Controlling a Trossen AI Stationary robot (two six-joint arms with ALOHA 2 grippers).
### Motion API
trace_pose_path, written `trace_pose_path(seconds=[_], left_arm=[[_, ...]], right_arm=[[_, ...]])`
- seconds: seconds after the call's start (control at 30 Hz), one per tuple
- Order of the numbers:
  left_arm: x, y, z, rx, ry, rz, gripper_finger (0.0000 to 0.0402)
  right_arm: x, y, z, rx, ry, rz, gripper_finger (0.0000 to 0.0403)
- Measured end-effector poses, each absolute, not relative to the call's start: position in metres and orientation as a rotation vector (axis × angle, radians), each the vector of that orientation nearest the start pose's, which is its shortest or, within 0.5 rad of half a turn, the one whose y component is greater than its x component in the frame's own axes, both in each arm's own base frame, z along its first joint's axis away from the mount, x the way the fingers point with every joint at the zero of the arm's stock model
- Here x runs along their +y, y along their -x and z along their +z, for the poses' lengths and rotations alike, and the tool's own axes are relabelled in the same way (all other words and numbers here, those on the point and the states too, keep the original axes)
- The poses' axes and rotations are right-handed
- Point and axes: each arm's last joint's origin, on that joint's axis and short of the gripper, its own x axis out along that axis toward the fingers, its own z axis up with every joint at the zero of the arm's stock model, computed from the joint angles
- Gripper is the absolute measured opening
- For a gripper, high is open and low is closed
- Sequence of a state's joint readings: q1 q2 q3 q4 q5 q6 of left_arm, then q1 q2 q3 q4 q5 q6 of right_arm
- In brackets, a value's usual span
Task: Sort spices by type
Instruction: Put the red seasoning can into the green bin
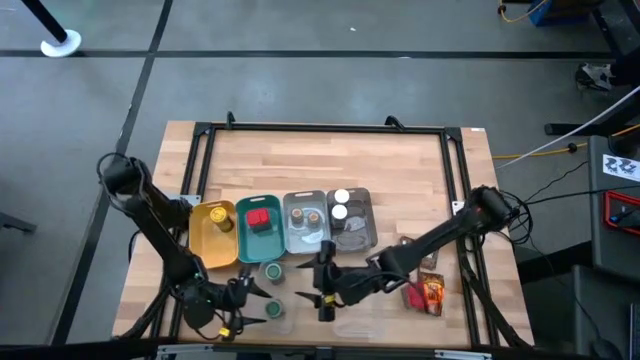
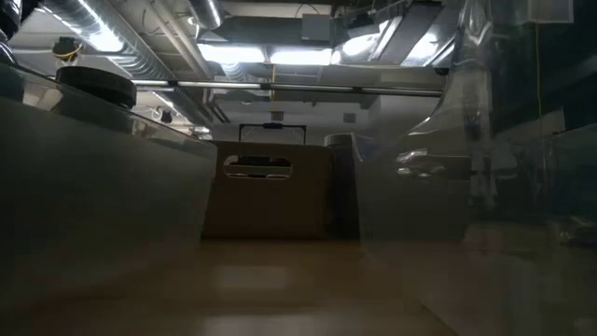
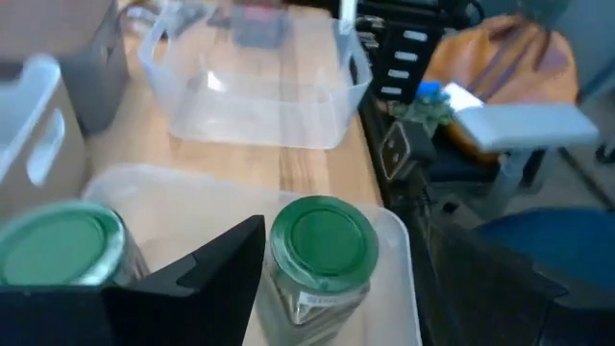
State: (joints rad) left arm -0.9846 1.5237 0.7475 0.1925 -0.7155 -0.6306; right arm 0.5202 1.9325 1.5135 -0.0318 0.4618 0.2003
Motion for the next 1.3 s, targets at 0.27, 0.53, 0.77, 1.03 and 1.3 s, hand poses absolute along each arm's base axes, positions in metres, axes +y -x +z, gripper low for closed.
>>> trace_pose_path(seconds=[0.27,0.53,0.77,1.03,1.3], left_arm=[[-0.220,-0.166,0.227,0.382,0.110,-0.143,0.0274],[-0.194,-0.160,0.252,0.329,0.007,-0.059,0.0274],[-0.179,-0.165,0.253,0.357,-0.039,-0.005,0.0274],[-0.172,-0.166,0.247,0.405,-0.089,0.024,0.0274],[-0.172,-0.165,0.246,0.420,-0.103,0.021,0.0274]], right_arm=[[0.200,-0.361,0.298,0.479,-0.175,-0.055,0.0291],[0.191,-0.330,0.302,0.667,-0.463,-0.206,0.0291],[0.183,-0.305,0.289,1.010,-0.778,-0.372,0.0291],[0.176,-0.282,0.280,1.313,-0.942,-0.614,0.0291],[0.189,-0.258,0.277,1.417,-0.955,-0.777,0.0291]])
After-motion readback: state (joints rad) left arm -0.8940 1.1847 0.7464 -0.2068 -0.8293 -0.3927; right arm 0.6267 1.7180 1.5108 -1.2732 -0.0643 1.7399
